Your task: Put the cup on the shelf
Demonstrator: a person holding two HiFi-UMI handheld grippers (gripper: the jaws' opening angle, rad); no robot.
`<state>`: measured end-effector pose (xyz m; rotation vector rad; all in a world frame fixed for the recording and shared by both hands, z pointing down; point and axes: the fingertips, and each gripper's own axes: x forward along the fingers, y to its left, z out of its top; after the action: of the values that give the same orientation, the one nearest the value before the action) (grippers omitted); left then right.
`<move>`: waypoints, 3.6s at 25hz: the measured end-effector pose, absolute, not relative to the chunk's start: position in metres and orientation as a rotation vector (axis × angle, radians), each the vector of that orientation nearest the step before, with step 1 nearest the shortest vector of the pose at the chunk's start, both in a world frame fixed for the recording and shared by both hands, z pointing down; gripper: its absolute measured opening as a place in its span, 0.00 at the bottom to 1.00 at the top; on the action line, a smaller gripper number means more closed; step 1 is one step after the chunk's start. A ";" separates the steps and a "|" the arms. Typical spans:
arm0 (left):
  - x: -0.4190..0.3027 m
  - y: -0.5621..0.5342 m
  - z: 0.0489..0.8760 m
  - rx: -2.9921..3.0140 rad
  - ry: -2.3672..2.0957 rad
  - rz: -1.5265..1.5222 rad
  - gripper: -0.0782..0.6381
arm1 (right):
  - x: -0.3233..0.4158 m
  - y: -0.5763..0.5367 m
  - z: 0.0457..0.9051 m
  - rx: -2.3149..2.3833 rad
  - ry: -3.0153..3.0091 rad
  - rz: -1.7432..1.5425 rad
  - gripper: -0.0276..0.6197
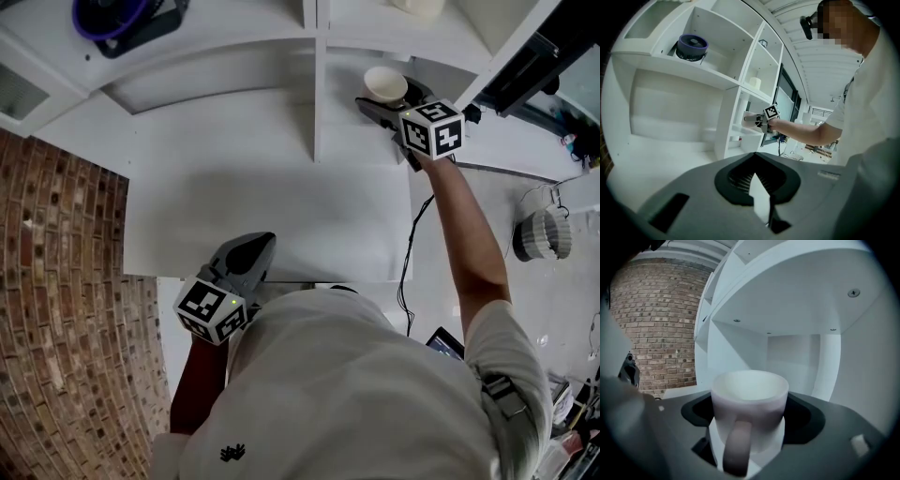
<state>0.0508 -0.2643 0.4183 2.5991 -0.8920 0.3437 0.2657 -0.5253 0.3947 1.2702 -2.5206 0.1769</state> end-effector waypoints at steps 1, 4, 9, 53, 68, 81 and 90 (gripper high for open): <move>0.049 -0.266 0.419 2.594 -0.899 0.342 0.12 | 0.266 -0.530 0.397 1.272 -2.518 0.182 0.72; 0.045 -0.270 0.420 2.579 -0.919 0.347 0.12 | 0.267 -0.545 0.404 1.278 -2.514 0.204 0.72; 0.038 -0.272 0.423 2.563 -0.946 0.371 0.12 | 0.269 -0.564 0.414 1.288 -2.503 0.218 0.72; 0.031 -0.251 0.427 2.538 -0.946 0.360 0.12 | 0.294 -0.561 0.429 1.449 -2.462 0.212 0.74; 0.008 -0.209 0.424 2.570 -0.874 0.356 0.12 | 0.298 -0.492 0.421 1.601 -2.403 0.203 0.59; -0.034 -0.157 0.421 2.613 -0.817 0.374 0.12 | 0.278 -0.413 0.417 1.712 -2.339 0.196 0.17; -0.059 -0.115 0.423 2.615 -0.776 0.336 0.12 | 0.252 -0.347 0.420 1.728 -2.328 0.217 0.06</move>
<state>-0.0587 -0.1146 0.4233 2.6155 -0.7763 0.3357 0.2522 -0.3466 0.4198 1.7282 -2.3276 0.2172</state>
